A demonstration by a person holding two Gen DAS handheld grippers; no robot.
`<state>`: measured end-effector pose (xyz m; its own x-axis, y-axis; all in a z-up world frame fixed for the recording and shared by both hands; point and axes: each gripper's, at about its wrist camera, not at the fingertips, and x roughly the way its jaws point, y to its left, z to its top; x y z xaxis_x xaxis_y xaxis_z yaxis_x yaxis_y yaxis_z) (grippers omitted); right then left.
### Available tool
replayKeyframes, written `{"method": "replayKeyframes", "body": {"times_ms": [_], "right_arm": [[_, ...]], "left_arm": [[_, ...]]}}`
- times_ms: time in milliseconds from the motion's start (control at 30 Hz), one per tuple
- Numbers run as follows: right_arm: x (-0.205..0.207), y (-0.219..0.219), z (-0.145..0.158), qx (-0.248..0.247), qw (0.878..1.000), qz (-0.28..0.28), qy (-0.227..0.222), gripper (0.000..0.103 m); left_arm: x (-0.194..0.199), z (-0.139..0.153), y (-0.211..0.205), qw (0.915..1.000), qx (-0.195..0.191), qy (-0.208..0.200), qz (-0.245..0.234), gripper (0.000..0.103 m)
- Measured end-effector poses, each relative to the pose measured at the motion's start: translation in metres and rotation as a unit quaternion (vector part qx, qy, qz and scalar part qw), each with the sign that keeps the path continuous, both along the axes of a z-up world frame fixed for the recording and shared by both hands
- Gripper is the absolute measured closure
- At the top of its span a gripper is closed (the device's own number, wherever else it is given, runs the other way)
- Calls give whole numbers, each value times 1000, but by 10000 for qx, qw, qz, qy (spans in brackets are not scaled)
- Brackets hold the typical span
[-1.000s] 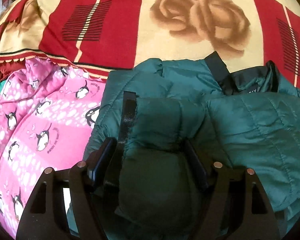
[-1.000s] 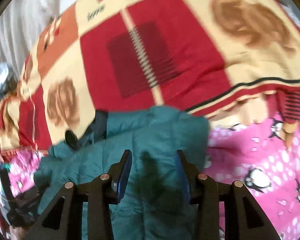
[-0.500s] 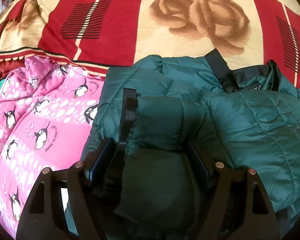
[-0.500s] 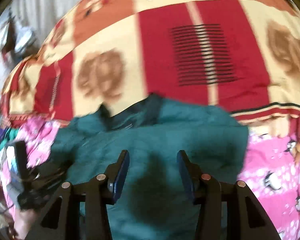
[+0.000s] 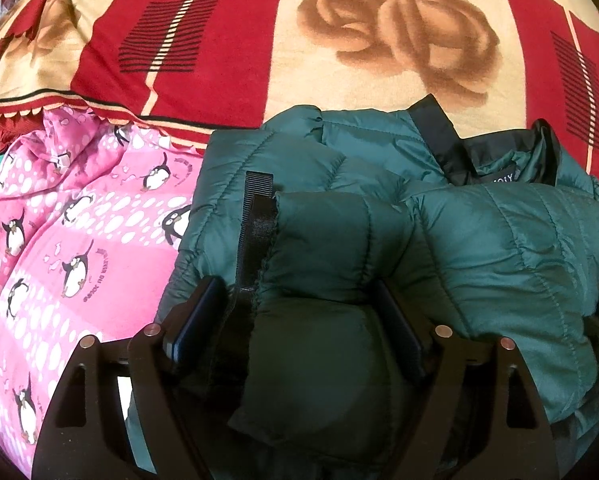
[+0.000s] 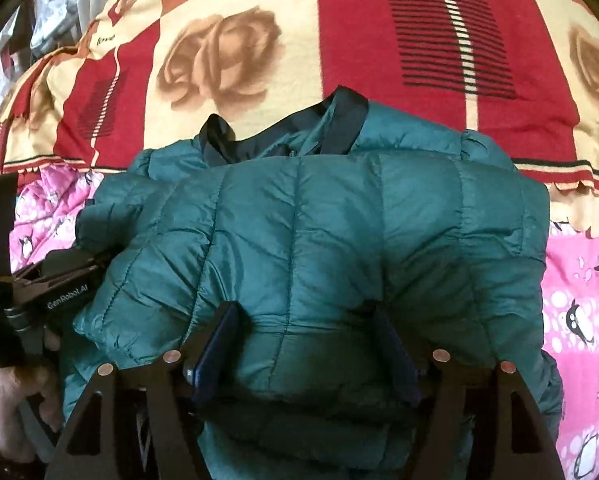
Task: Fold large clothes
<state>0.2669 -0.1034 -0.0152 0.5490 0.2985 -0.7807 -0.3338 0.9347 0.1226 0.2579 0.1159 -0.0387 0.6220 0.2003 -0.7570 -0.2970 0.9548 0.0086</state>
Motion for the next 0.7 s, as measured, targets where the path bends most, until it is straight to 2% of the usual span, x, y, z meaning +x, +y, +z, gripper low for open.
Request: {"method": "replayKeyframes", "body": {"times_ms": [100, 167, 233, 300, 367, 400, 467, 533, 633, 700], "right_arm": [[-11, -17, 24, 181, 9996, -101, -215, 36], [-18, -33, 40, 206, 9983, -378, -395, 36], [-22, -57, 47, 327, 9959, -757, -359, 36], [-22, -81, 42, 599, 9932, -969, -226, 36], [-19, -92, 33, 672, 9926, -1016, -12, 36], [-16, -94, 22, 676, 9926, -988, 223, 35], [-11, -91, 3, 520, 9937, -796, 587, 35], [-12, -90, -2, 419, 9952, -706, 532, 35], [-12, -87, -3, 361, 9959, -647, 512, 33], [-12, -85, -4, 330, 9964, -619, 480, 32]], "left_arm": [[0, 7, 3, 9999, -97, -41, -26, 23], [-7, 24, 6, 9992, -231, -315, -40, 23], [-17, 46, -2, 9972, -258, -681, -150, 23], [-19, 58, -15, 9963, -284, -748, -313, 23], [-13, 58, -34, 9956, -426, -522, -654, 23], [-9, 54, -42, 9958, -355, -333, -772, 23], [-1, 35, -61, 9954, 161, 93, -939, 20], [-2, 28, -64, 9951, 310, 67, -936, 18], [-1, 26, -54, 9968, 81, 38, -792, 9], [-1, 26, -46, 9969, -126, 32, -773, 8]]}}
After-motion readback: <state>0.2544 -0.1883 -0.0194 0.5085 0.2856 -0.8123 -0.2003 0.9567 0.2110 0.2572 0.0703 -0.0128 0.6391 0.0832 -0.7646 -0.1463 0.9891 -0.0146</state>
